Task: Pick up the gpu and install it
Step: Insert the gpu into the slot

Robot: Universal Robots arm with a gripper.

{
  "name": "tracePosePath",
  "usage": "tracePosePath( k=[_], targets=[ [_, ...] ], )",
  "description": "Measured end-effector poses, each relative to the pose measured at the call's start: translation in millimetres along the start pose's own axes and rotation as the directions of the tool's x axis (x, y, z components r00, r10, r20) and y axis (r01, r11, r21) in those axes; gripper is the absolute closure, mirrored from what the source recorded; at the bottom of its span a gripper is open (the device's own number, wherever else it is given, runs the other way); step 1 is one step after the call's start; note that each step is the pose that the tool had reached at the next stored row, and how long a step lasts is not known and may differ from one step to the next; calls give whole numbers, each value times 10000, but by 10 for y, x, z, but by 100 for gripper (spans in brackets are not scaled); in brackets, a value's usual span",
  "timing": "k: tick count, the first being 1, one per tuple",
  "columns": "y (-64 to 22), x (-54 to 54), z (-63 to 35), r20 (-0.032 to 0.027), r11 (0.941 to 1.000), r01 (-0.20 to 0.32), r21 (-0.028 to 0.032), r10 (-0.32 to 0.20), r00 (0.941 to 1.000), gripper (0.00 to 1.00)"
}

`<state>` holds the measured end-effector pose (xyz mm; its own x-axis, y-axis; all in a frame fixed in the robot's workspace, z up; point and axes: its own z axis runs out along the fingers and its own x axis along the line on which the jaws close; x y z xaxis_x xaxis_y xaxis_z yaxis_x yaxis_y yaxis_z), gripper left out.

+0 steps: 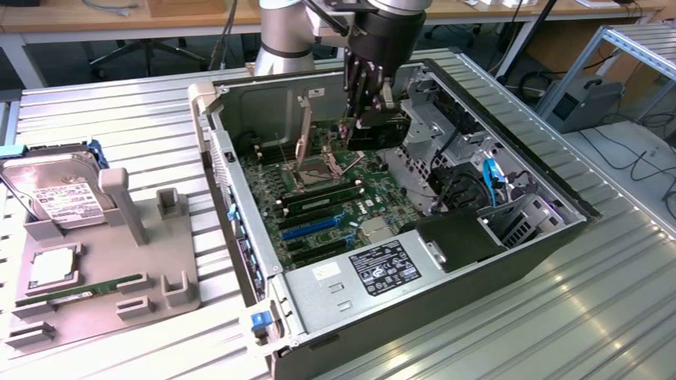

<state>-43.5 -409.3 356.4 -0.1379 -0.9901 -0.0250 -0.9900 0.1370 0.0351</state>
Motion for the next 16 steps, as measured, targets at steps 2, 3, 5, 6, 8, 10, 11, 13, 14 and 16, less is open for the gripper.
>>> tracePosePath(
  k=[2, 3, 5, 6, 8, 10, 11, 13, 14, 16],
  targets=[
    [0, 0, 1, -2, 10000, 41, -1, -41, 10000, 73],
    [0, 0, 1, -3, 10000, 63, -2, -63, 10000, 73],
    [0, 0, 2, -4, 9999, 103, -3, -103, 9999, 73],
    [0, 0, 2, -5, 9999, 124, -3, -124, 9999, 73],
    [0, 0, 3, -7, 9998, 185, -5, -185, 9998, 73],
    [0, 0, 5, -10, 9996, 268, -7, -268, 9996, 73],
    [0, 0, 5, -12, 9995, 316, -8, -316, 9995, 73],
    [0, 0, 6, -13, 9994, 358, -9, -358, 9994, 73],
    [0, 0, 6, -14, 9993, 377, -10, -377, 9993, 73],
    [0, 0, 7, -15, 9991, 418, -11, -418, 9991, 73]
  ],
)
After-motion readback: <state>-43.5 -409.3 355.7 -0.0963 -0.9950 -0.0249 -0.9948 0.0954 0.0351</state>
